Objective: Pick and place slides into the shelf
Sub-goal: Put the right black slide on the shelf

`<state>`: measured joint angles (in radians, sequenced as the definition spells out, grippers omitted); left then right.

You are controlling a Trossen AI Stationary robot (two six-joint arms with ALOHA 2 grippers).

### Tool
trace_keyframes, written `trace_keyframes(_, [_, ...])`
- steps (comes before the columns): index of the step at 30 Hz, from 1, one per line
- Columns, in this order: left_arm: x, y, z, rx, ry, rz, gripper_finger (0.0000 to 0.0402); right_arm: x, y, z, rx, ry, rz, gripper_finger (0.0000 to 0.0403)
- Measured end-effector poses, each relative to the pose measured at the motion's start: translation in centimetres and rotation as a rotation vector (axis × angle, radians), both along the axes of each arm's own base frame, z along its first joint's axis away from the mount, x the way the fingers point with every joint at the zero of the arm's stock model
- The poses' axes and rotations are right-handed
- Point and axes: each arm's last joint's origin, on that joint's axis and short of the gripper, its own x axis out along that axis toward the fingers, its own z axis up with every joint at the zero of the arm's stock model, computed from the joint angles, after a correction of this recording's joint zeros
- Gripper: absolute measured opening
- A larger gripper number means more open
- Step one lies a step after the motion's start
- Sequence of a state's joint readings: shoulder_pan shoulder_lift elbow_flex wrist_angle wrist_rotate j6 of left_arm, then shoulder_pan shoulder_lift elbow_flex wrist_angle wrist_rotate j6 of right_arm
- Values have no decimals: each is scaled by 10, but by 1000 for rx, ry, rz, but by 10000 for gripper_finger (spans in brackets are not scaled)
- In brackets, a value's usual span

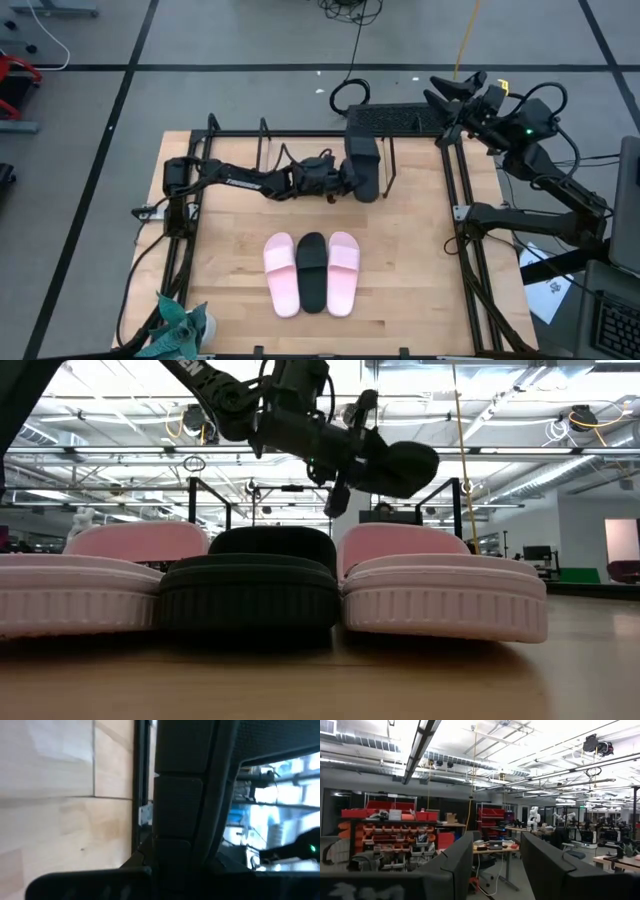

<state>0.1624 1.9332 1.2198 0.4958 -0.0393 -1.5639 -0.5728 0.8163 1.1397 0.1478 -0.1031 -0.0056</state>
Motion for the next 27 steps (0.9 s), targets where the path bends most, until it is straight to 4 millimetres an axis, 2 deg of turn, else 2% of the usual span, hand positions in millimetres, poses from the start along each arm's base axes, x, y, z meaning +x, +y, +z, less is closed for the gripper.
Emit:
trace_keyframes(6, [-2,-1,-8,-8,85,79,46,0,0,0,-1,5,0,155])
trace_keyframes(20, [-14,22,-24,11,276,125,46,1,0,-1,1,8,1,155])
trace_keyframes(23, [-15,27,-23,7,272,111,46,1,-1,-1,4,13,1,155])
trace_keyframes(27, [-9,34,-8,41,231,85,46,3,-2,-2,7,20,4,155])
